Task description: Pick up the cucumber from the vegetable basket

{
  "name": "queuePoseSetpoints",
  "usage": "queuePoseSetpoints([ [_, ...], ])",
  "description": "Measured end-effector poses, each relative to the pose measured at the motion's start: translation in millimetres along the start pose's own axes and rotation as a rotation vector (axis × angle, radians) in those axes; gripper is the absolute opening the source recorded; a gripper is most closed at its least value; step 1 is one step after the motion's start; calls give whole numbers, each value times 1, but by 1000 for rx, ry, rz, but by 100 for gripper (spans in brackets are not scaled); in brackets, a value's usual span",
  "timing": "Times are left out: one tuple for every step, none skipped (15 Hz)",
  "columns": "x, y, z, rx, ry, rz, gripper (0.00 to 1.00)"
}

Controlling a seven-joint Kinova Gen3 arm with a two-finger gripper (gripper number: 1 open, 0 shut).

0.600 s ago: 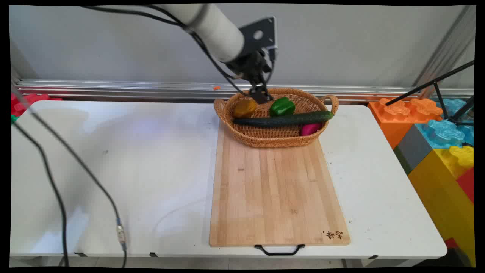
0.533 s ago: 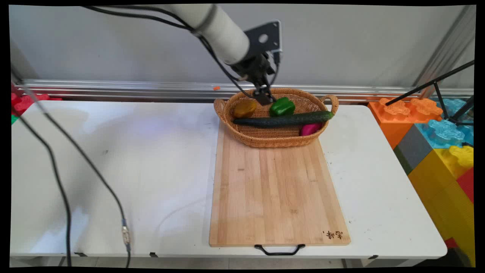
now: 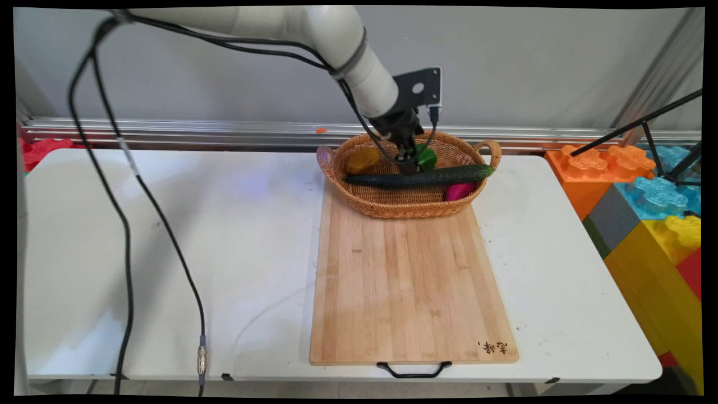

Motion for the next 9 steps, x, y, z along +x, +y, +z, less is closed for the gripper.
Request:
queuePoseSetpoints([
  [0, -1, 9, -11, -4, 5, 100],
  [0, -2, 17, -21, -8, 8, 100],
  [0, -2, 23, -31, -10, 11, 100],
  [-1, -2, 29, -41, -12, 13, 100],
  [-1, -2, 35, -52, -11, 16, 100],
  [-1, -1, 40, -60, -10, 18, 100],
  [0, 0, 46, -67, -7, 21, 100],
  [0, 1, 50, -74, -5, 23, 100],
  [1, 2, 55, -81, -2, 25, 100],
])
